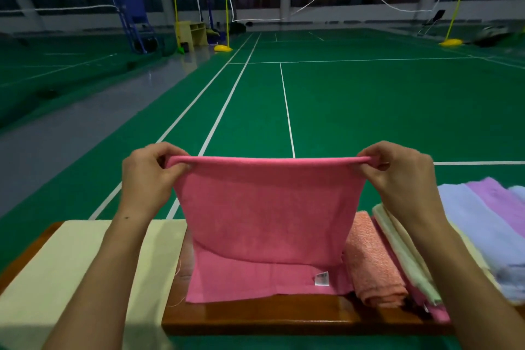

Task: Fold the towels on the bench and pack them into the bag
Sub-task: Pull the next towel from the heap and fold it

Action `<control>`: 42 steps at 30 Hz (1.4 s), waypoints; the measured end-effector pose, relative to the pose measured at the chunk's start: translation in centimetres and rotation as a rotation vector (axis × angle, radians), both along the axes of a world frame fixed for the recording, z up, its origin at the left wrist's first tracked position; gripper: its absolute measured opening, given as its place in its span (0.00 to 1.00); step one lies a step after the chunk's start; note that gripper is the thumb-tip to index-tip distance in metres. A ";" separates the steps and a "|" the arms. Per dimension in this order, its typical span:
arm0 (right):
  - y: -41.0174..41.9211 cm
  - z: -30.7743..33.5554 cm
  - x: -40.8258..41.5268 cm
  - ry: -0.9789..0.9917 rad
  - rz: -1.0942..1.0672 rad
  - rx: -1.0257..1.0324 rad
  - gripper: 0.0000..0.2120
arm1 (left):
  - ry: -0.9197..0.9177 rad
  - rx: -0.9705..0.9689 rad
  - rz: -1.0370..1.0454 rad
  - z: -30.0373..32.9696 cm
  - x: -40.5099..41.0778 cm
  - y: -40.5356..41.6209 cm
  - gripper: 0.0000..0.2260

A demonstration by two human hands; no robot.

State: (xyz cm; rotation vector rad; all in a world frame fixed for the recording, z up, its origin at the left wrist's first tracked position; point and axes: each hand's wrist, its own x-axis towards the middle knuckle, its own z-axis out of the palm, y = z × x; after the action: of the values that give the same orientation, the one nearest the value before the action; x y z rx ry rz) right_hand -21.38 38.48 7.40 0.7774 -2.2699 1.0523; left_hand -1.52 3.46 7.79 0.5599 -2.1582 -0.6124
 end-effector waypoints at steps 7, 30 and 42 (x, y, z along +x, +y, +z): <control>-0.1 0.2 -0.1 -0.200 0.122 -0.176 0.05 | 0.210 0.393 -0.228 0.9 0.2 0.1 0.04; 0.0 -0.6 1.6 -0.455 0.197 -0.265 0.11 | 0.114 0.648 -0.238 -0.7 3.3 0.5 0.07; -7.3 -13.2 -2.9 -0.380 -0.121 0.268 0.11 | 0.106 0.622 0.138 -15.6 -4.9 -3.4 0.11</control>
State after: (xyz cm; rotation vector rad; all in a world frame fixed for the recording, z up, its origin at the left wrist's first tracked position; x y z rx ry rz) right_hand -24.32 31.20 -5.78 0.5674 -2.7852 0.9107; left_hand -6.43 0.11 -7.81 0.9687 -1.7915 -1.2161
